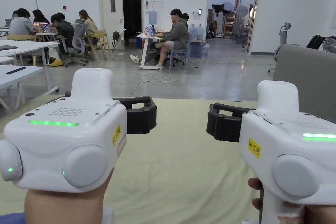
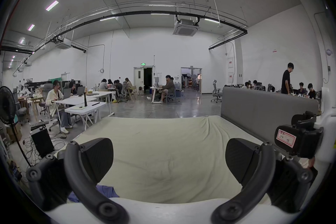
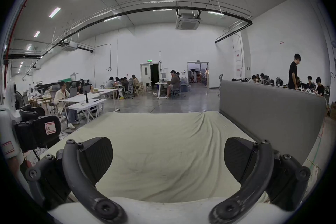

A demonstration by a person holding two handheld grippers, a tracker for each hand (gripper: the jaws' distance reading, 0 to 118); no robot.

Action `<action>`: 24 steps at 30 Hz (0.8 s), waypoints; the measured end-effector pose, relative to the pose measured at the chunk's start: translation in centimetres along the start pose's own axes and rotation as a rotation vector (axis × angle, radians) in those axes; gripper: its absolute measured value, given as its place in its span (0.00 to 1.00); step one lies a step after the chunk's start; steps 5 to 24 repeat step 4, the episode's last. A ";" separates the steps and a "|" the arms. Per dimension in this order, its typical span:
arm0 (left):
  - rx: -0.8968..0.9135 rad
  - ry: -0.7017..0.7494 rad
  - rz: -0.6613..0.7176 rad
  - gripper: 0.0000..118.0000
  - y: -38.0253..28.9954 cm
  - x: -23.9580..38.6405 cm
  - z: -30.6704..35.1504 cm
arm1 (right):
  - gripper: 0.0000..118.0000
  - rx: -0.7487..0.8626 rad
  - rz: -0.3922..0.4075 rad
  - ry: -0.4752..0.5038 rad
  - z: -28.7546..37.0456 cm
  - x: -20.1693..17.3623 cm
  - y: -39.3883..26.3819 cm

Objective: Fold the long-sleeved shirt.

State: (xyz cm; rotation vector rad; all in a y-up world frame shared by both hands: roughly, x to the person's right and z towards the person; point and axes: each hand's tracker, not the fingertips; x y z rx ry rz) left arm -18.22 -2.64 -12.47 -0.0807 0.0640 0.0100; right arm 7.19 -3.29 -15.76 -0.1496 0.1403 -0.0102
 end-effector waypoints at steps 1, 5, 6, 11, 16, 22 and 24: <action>0.000 0.000 -0.001 1.00 0.0 0.0 0.0 | 1.00 -0.001 0.001 -0.001 0.0 0.0 -0.1; -0.004 0.001 0.004 1.00 -0.1 -0.1 0.0 | 1.00 -0.007 0.000 0.000 -0.2 0.0 -0.2; -0.004 0.001 0.004 1.00 -0.1 -0.1 0.0 | 1.00 -0.007 0.000 0.000 -0.2 0.0 -0.2; -0.004 0.001 0.004 1.00 -0.1 -0.1 0.0 | 1.00 -0.007 0.000 0.000 -0.2 0.0 -0.2; -0.004 0.001 0.004 1.00 -0.1 -0.1 0.0 | 1.00 -0.007 0.000 0.000 -0.2 0.0 -0.2; -0.004 0.001 0.004 1.00 -0.1 -0.1 0.0 | 1.00 -0.007 0.000 0.000 -0.2 0.0 -0.2; -0.004 0.001 0.004 1.00 -0.1 -0.1 0.0 | 1.00 -0.007 0.000 0.000 -0.2 0.0 -0.2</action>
